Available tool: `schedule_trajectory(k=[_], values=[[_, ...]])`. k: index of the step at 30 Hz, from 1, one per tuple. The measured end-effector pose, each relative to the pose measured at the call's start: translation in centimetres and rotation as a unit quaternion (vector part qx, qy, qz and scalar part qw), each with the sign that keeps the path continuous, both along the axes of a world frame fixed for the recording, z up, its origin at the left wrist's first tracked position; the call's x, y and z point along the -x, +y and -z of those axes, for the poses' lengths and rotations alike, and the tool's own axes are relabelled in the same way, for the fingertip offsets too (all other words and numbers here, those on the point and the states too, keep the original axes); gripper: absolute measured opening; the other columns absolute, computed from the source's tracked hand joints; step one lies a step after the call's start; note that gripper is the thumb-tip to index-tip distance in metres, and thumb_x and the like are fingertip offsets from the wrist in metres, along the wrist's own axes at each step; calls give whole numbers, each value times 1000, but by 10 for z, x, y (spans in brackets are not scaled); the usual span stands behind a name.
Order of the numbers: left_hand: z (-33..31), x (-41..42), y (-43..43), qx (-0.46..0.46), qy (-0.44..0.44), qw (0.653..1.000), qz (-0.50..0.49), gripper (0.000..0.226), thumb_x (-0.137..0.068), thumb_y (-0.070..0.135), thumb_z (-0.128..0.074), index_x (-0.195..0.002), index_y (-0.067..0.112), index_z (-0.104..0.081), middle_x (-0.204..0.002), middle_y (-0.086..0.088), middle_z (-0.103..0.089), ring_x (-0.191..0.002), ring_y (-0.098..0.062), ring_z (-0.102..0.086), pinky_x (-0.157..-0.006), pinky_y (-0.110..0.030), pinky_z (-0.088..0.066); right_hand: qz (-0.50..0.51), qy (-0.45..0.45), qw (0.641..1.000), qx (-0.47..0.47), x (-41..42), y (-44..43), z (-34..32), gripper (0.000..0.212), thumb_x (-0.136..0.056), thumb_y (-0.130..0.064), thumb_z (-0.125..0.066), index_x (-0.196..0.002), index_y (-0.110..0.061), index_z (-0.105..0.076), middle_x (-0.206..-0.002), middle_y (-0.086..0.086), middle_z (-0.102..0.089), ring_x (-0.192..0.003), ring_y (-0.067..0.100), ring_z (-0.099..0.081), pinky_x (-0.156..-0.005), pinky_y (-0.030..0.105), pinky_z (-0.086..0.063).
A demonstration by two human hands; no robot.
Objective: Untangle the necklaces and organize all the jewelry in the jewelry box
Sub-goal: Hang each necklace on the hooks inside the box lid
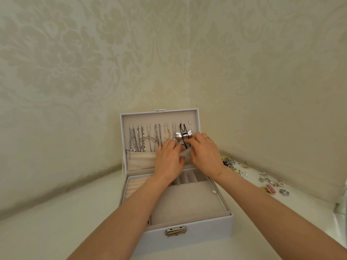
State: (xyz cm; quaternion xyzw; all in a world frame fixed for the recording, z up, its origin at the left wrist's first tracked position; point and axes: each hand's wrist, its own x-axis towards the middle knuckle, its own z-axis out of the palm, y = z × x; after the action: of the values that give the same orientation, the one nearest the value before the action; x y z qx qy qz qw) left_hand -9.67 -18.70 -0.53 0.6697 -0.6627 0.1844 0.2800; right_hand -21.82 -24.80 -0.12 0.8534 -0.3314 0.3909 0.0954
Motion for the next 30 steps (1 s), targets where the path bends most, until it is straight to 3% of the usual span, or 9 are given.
schedule_trajectory(k=[4, 10, 14, 18, 22, 26, 30], values=[[-2, 0, 1, 6, 12, 1000, 7, 24, -89, 21, -51, -113, 17, -56, -114, 2, -59, -112, -19, -44, -88, -30, -25, 9, 43, 999, -9, 0, -1, 2, 23, -58, 2, -65, -79, -8, -67, -82, 9, -57, -73, 29, -55, -60, 36, -46], [-2, 3, 0, 22, 39, 999, -12, 30, -90, 20, -52, -119, 16, -54, -117, -1, -58, -113, -22, -45, -93, -30, -27, -25, -6, 999, -38, -1, 1, 2, 32, -66, 6, -56, -95, -6, -64, -91, 10, -62, -84, 28, -53, -73, 35, -43], [0, 4, -1, 4, -7, 999, -32, 28, -91, 22, -50, -116, 11, -58, -117, -7, -51, -113, -25, -44, -90, -33, -28, -43, -21, 998, -38, 3, 5, 6, 30, -70, 4, -54, -96, -5, -64, -93, 10, -61, -84, 29, -54, -71, 38, -46], [-5, 3, 1, 28, 17, 999, -16, 24, -85, 14, -56, -108, 9, -61, -108, -10, -54, -104, -29, -51, -85, -37, -34, -56, -46, 997, -41, 6, 7, 6, 29, -72, 2, -49, -96, -4, -64, -95, 11, -59, -88, 31, -56, -70, 42, -50], [-13, 4, 9, 66, 24, 997, -25, 18, -82, 10, -58, -100, 9, -62, -102, -9, -57, -97, -29, -54, -82, -38, -37, -53, -59, 996, -50, 14, 14, 2, 30, -74, 8, -53, -98, -5, -64, -97, 11, -59, -88, 28, -56, -70, 32, -45], [-10, 7, 31, 27, 30, 999, 0, 15, -89, 17, -52, -101, 15, -62, -106, -2, -56, -102, -21, -52, -84, -31, -35, -48, -40, 994, -92, 21, 25, -1, 26, -82, 0, -52, -103, -11, -64, -104, 5, -57, -85, 18, -55, -67, 24, -36], [-9, 15, 58, -49, 102, 992, 55, 8, -88, 18, -55, -94, 15, -56, -93, 1, -56, -87, -21, -57, -70, -31, -40, -63, -6, 988, -138, 27, 45, -6, 23, -83, -7, -54, -101, -15, -65, -102, 1, -58, -76, 10, -48, -71, 29, -43]])
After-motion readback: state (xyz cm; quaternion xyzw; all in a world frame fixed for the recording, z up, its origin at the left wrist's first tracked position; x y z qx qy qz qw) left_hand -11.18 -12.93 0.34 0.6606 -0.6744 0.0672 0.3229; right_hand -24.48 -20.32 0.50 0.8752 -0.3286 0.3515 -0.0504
